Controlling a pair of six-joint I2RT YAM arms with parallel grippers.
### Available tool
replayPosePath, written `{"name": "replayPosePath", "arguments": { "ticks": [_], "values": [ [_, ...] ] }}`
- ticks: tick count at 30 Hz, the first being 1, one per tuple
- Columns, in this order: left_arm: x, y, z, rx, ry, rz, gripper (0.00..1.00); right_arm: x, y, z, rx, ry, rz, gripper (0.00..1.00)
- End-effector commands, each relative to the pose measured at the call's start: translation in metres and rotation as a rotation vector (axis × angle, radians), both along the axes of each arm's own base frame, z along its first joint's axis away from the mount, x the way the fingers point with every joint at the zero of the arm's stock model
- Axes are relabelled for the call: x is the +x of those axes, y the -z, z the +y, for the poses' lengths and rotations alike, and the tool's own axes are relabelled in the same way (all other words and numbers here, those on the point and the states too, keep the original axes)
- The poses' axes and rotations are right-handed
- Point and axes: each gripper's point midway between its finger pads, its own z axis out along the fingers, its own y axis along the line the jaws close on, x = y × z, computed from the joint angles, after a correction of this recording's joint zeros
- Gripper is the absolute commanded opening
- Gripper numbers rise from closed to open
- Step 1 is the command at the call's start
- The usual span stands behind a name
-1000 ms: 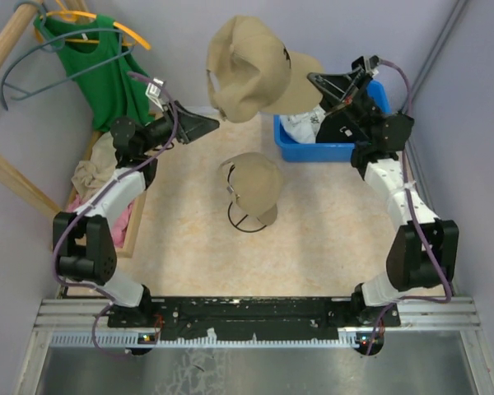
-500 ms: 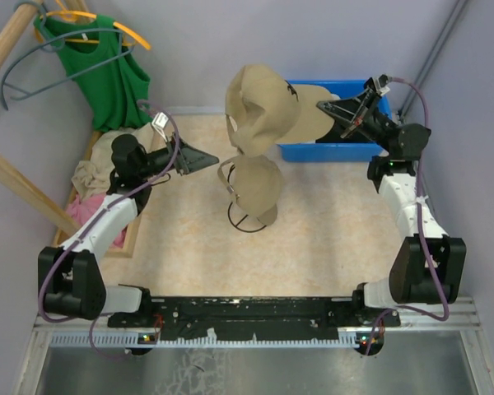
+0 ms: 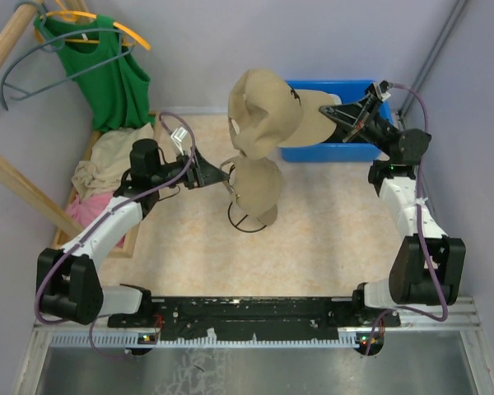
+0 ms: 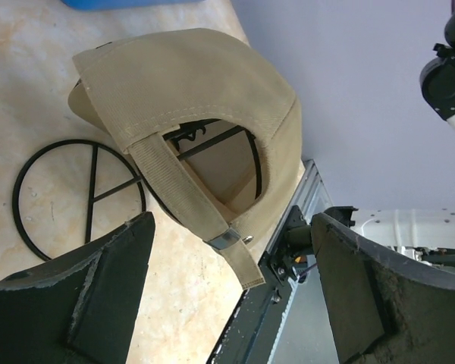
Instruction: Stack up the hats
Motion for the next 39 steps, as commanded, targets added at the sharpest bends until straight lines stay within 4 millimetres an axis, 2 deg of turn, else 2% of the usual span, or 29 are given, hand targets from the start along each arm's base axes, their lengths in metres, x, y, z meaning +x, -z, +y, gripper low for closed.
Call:
{"name": "replayPosePath", "arguments": {
  "ticks": [1,6,8,10,14,18,25,33,39],
  "values": [
    [0.010,0.005,-0.001,0.049,-0.034,-0.029,0.89,-0.021,-0.019,-0.002,0.013,0.015,-0.096,0.00],
    [0.018,0.012,-0.005,0.062,-0.052,-0.025,0.86,-0.022,-0.014,-0.002,0.011,0.019,-0.091,0.00],
    [0.021,0.016,-0.007,0.065,-0.054,-0.016,0.82,-0.022,-0.012,-0.002,0.010,0.022,-0.087,0.00],
    [0.023,0.022,-0.010,0.067,-0.045,-0.001,0.73,-0.021,-0.008,-0.002,0.008,0.022,-0.082,0.00],
    [0.025,0.034,-0.014,0.075,-0.033,0.041,0.44,-0.020,-0.001,-0.002,0.008,0.022,-0.069,0.00],
    [0.025,0.046,-0.011,0.097,-0.045,0.048,0.30,-0.018,0.013,-0.001,-0.016,0.024,-0.054,0.00],
    [0.024,0.075,-0.004,0.140,-0.051,0.090,0.26,-0.018,0.039,0.009,-0.017,0.012,-0.020,0.00],
    [0.015,0.119,0.011,0.187,-0.072,0.184,0.21,-0.016,0.048,0.030,0.021,-0.024,-0.037,0.00],
    [0.011,0.138,0.022,0.200,-0.101,0.225,0.16,-0.014,0.059,0.032,-0.011,-0.024,-0.027,0.00]
  ]
}}
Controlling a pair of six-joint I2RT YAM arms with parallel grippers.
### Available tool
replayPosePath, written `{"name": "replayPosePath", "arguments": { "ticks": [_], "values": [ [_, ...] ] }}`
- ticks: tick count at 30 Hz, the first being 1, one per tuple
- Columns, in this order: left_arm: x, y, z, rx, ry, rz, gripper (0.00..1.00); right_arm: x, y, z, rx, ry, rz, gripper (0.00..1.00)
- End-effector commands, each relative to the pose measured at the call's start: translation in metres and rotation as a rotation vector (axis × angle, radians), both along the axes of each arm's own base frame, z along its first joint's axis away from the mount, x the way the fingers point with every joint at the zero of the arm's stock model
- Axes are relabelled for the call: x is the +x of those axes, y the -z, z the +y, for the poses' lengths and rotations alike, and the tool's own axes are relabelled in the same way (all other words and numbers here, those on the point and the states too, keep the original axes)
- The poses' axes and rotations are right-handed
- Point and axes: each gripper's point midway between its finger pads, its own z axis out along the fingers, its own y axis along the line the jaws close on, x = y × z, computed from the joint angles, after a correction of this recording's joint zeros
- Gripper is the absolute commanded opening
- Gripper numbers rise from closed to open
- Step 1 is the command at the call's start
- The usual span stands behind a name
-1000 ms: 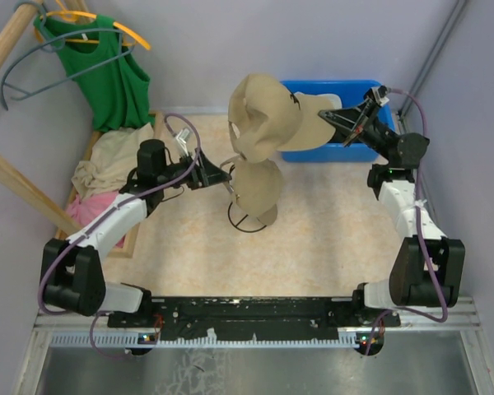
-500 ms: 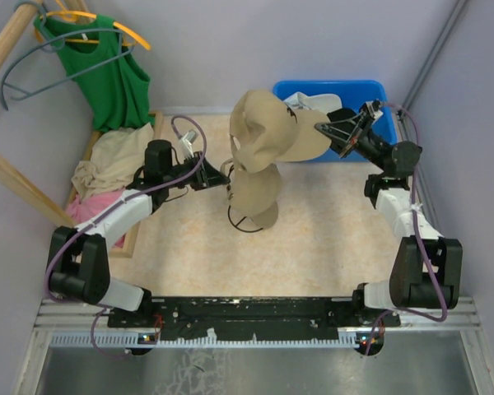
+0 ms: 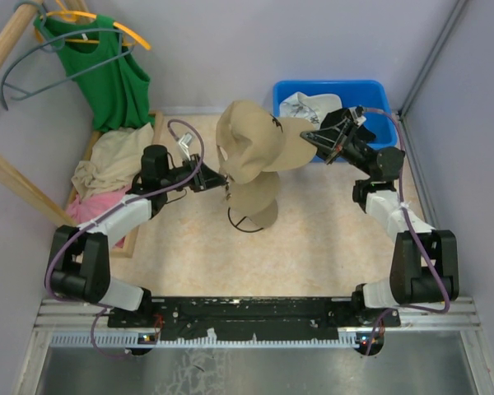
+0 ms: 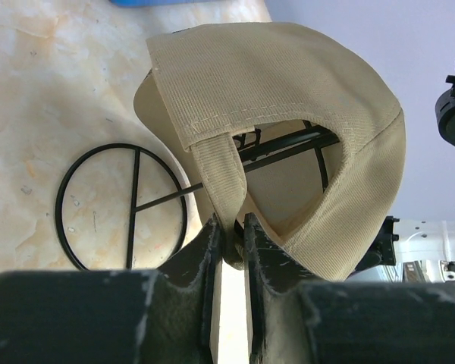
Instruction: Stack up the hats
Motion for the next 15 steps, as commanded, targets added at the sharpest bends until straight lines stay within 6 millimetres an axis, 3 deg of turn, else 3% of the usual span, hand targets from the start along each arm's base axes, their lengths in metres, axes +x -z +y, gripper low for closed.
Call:
{"name": "replayPosePath", "arguments": {
  "ticks": [1,10,15],
  "values": [
    [-0.016,0.078,0.024,0.127,-0.065,0.211,0.16,-0.005,-0.009,0.000,-0.006,0.025,-0.095,0.00],
    [-0.008,0.026,0.007,0.029,0.004,0.122,0.25,-0.005,-0.004,0.001,-0.029,0.025,-0.093,0.00],
    [-0.011,0.009,-0.003,0.006,0.029,0.098,0.44,-0.004,-0.004,0.001,-0.033,0.027,-0.093,0.00]
  ]
}}
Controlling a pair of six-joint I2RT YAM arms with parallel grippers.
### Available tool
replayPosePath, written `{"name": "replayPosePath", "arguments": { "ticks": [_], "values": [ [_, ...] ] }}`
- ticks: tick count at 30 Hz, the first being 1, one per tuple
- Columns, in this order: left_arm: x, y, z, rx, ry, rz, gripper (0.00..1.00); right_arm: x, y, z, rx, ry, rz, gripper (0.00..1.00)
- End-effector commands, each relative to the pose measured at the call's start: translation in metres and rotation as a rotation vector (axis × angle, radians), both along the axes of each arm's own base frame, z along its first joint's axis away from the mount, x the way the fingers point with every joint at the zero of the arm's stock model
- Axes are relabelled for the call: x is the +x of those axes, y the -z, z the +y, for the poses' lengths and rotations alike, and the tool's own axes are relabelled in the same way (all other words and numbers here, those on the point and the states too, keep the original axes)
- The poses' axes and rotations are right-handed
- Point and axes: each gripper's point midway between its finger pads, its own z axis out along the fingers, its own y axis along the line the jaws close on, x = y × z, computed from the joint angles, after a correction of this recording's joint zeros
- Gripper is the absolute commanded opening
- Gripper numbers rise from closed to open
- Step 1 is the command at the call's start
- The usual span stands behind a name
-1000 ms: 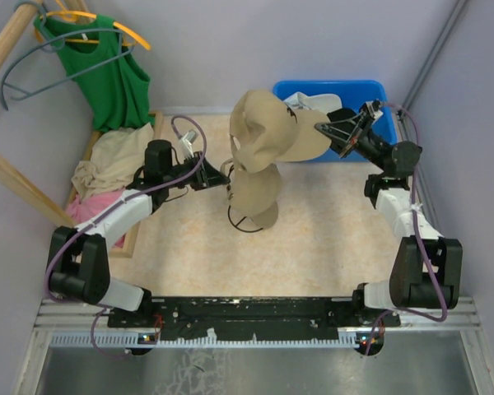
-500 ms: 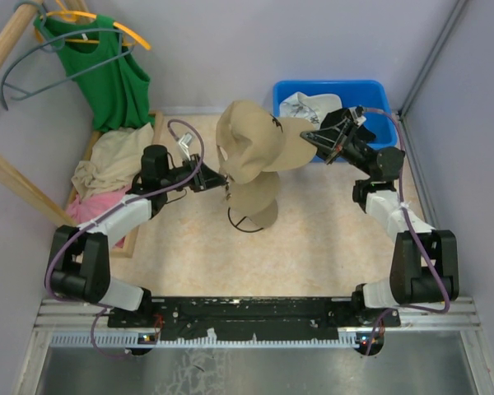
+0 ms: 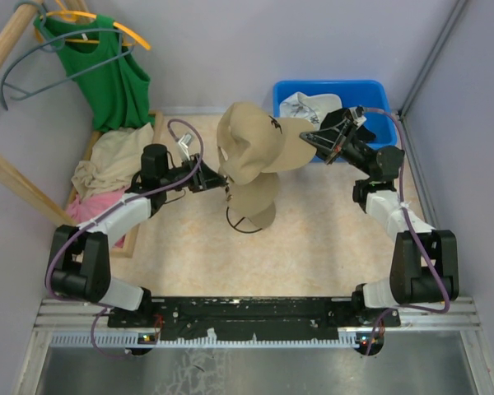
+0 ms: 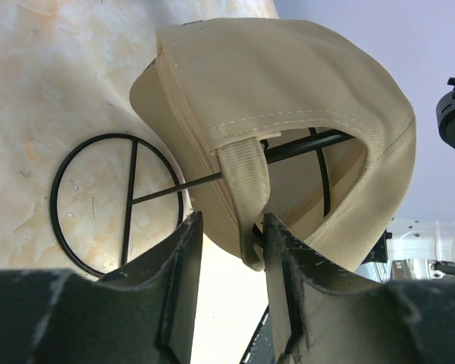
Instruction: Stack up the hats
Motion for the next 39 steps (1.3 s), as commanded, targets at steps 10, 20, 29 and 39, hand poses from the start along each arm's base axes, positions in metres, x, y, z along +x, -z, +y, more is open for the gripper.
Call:
{"name": "replayPosePath", "arguments": {
  "ticks": [10,20,29,39],
  "values": [
    [-0.004,-0.021,-0.003,-0.005,-0.013,0.028,0.55,-0.007,-0.008,0.000,-0.006,0.007,-0.069,0.00],
    [0.003,-0.055,0.000,0.004,-0.042,-0.036,0.55,-0.006,-0.003,0.000,-0.004,0.008,-0.060,0.00],
    [-0.001,-0.037,0.001,0.030,-0.036,0.005,0.49,-0.008,-0.003,0.000,-0.002,0.003,-0.058,0.00],
    [-0.003,-0.030,0.008,0.079,-0.061,-0.001,0.07,-0.008,0.001,0.000,-0.008,-0.003,-0.053,0.00]
  ]
}}
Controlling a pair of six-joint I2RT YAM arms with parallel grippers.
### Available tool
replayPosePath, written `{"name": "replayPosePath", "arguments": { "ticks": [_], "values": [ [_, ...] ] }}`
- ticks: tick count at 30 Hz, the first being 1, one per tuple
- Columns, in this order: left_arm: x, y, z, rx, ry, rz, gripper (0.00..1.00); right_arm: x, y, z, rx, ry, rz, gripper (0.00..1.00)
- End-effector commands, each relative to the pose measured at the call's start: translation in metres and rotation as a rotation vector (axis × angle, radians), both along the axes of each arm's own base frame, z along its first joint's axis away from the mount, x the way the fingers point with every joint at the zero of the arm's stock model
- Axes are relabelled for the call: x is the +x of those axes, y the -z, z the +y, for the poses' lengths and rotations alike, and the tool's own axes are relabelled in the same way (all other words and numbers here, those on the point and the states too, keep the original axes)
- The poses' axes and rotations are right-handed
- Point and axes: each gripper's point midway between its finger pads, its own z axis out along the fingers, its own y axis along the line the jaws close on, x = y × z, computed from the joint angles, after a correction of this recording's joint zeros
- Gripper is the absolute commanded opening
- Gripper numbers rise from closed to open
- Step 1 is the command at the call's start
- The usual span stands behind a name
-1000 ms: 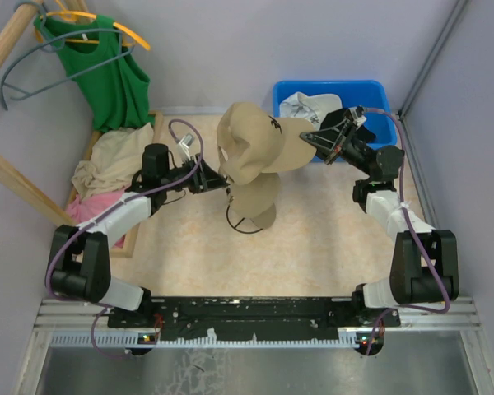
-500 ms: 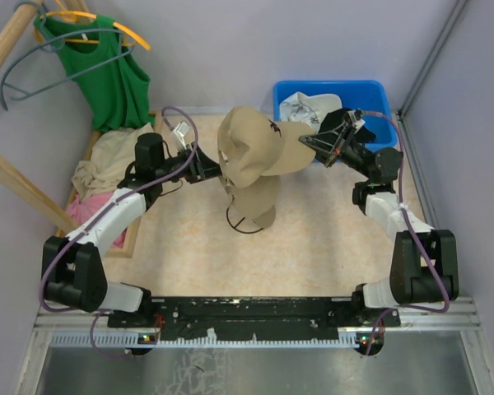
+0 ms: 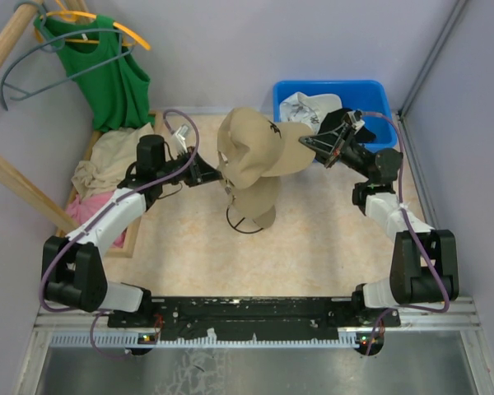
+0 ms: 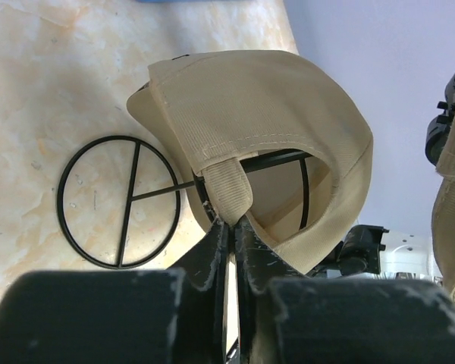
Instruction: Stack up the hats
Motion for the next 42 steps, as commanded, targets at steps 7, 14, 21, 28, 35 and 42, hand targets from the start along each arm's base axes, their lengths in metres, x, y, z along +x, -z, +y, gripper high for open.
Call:
{"name": "replayPosePath", "arguments": {
  "ticks": [7,14,21,28,35,42],
  "values": [
    [-0.007,0.028,0.015,0.086,-0.034,0.005,0.00,-0.007,-0.012,-0.003,0.000,0.001,-0.067,0.00],
    [-0.012,0.060,0.021,0.124,-0.035,0.057,0.00,-0.007,-0.010,-0.003,-0.003,-0.002,-0.059,0.00],
    [-0.015,0.088,0.027,0.151,-0.036,0.100,0.00,-0.004,0.006,-0.002,-0.019,0.004,-0.031,0.00],
    [-0.020,0.111,0.033,0.139,-0.039,0.125,0.00,0.001,0.026,0.007,-0.025,-0.010,0.012,0.00],
    [-0.011,0.108,0.030,0.123,-0.029,0.111,0.00,0.001,0.043,0.024,-0.022,-0.059,0.056,0.00],
    [-0.002,0.100,0.032,0.105,-0.035,0.106,0.00,0.007,0.074,0.031,-0.113,-0.090,0.121,0.00]
  ]
}}
